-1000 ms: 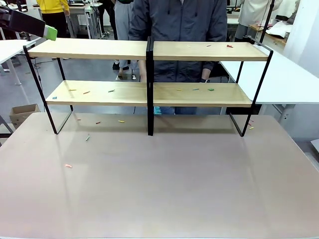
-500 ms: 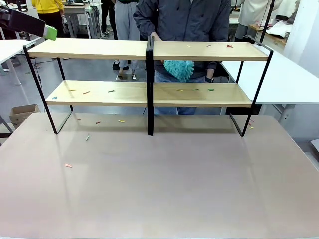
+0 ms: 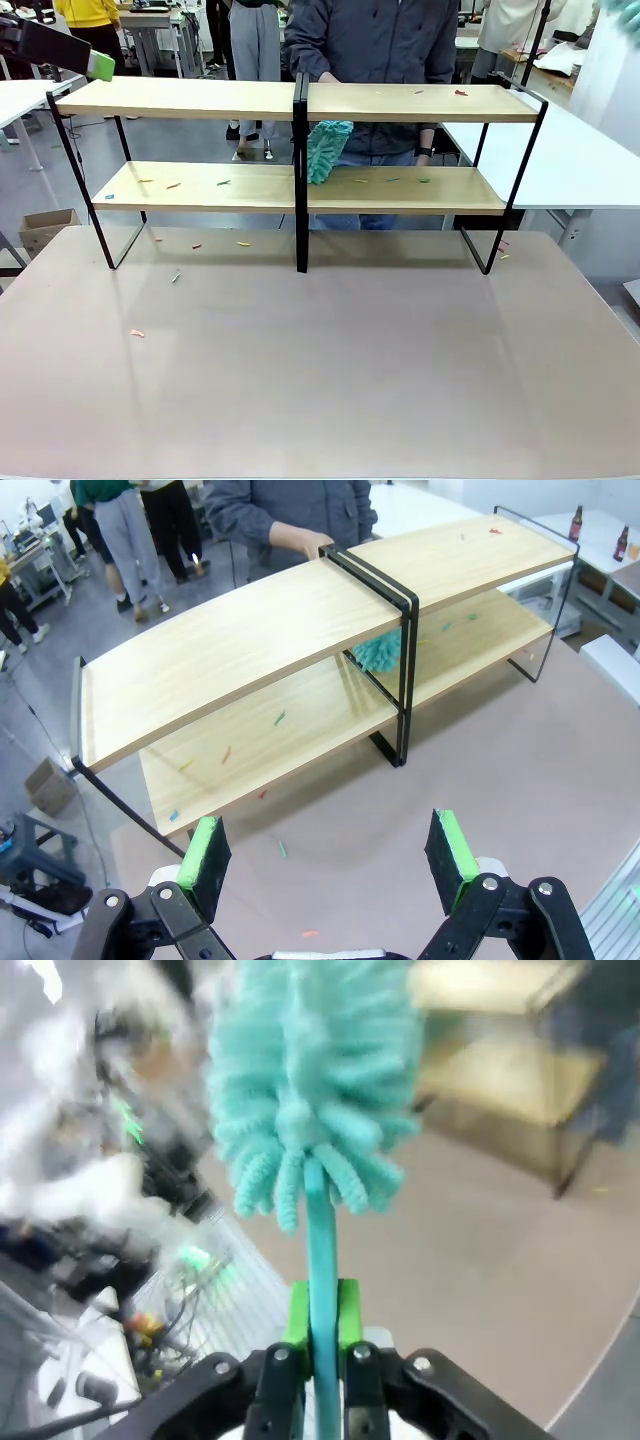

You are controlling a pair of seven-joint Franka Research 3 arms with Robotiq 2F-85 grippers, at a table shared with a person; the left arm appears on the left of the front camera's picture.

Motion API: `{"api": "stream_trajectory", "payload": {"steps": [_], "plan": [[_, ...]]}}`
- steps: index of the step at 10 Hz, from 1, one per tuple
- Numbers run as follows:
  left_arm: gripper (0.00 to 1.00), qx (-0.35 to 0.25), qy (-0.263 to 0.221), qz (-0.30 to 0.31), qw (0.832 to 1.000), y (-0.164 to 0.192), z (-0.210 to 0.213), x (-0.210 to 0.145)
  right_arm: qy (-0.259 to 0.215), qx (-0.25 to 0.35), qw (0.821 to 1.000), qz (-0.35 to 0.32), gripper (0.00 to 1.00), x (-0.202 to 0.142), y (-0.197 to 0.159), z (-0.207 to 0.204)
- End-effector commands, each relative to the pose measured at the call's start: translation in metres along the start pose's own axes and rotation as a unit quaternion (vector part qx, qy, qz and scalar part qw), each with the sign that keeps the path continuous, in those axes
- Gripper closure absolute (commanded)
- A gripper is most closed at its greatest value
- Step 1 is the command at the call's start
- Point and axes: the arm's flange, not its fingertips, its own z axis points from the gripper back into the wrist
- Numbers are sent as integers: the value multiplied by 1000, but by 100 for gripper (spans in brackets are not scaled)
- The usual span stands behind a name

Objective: Clean the shelves.
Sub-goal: Clean another randomly selected level of the Shelf with the Duster.

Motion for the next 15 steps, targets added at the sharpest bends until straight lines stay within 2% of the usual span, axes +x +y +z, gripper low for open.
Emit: {"api": "stream_trajectory", "payload": {"steps": [1, 2, 3, 4, 5, 7, 8, 9, 10, 11, 12, 14, 15], "plan": [[0, 0, 1, 0, 1000, 1, 0, -2, 33, 20, 989, 139, 88, 9, 64, -7], [0, 0, 1, 0, 1000, 1, 0, -2, 49, 37, 981, 182, 88, 20, 85, -27], [0, 0, 1, 0, 1000, 1, 0, -2, 83, 19, 976, 201, 88, 33, 93, -63], [0, 0, 1, 0, 1000, 1, 0, -2, 96, 19, 974, 204, 88, 36, 91, -80], [0, 0, 1, 0, 1000, 1, 0, -2, 84, 14, 979, 187, 88, 35, 82, -74], [0, 0, 1, 0, 1000, 1, 0, -2, 52, -52, 988, 139, 88, 21, 59, -27], [0, 0, 1, 0, 1000, 1, 0, -2, 57, -86, 988, 116, 88, 5, 42, 3], [0, 0, 1, 0, 1000, 1, 0, -2, 72, -96, 990, 74, 88, -14, 20, 28], [0, 0, 1, 0, 1000, 1, 0, -2, 64, -125, 990, 9, 88, -35, -6, 53], [0, 0, 1, 0, 1000, 1, 0, -2, 46, -169, 982, -64, 88, -58, -31, 70], [0, 0, 1, 0, 1000, 1, 0, -2, 15, -184, 975, -123, 88, -84, -51, 81], [0, 0, 1, 0, 1000, 1, 0, -2, -24, -215, 956, -198, 88, -116, -68, 92], [0, 0, 1, 0, 1000, 1, 0, -2, -54, -230, 952, -193, 88, -118, -69, 95]]}}
